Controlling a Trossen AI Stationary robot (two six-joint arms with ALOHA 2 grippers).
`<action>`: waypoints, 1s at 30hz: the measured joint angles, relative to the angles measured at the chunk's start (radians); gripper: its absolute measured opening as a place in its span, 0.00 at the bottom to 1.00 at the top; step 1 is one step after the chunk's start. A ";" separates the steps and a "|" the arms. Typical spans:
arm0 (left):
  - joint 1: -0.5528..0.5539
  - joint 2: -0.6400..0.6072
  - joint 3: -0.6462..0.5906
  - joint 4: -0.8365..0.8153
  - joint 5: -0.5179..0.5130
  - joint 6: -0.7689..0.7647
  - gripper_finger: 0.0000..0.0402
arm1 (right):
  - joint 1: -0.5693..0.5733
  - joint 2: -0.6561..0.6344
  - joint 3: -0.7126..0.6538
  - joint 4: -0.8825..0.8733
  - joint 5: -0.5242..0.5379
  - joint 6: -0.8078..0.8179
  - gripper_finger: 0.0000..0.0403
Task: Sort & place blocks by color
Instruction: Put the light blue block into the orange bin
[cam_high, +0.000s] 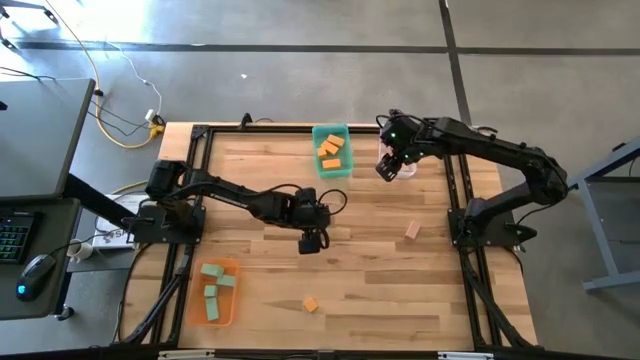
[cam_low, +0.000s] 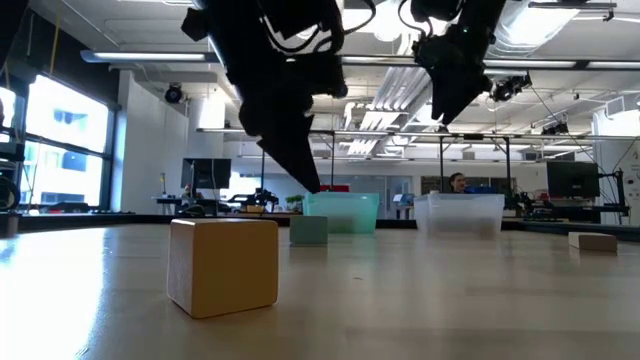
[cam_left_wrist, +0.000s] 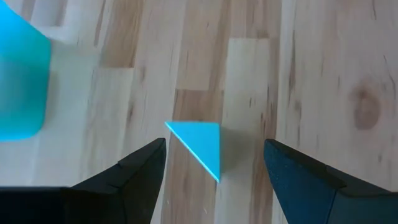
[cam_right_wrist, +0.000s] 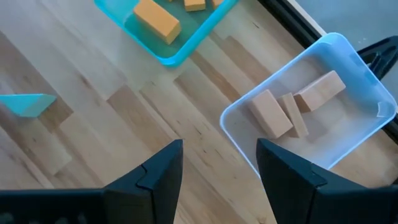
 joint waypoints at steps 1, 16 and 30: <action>0.000 0.008 0.000 0.011 0.000 -0.001 0.64 | 0.006 0.000 0.000 0.000 0.000 0.000 0.47; 0.043 0.051 0.000 0.018 -0.006 -0.051 0.64 | 0.067 0.000 0.000 -0.005 0.000 -0.010 0.47; 0.054 0.148 0.001 0.044 0.038 -0.052 0.64 | 0.082 0.001 0.000 -0.007 0.000 -0.007 0.47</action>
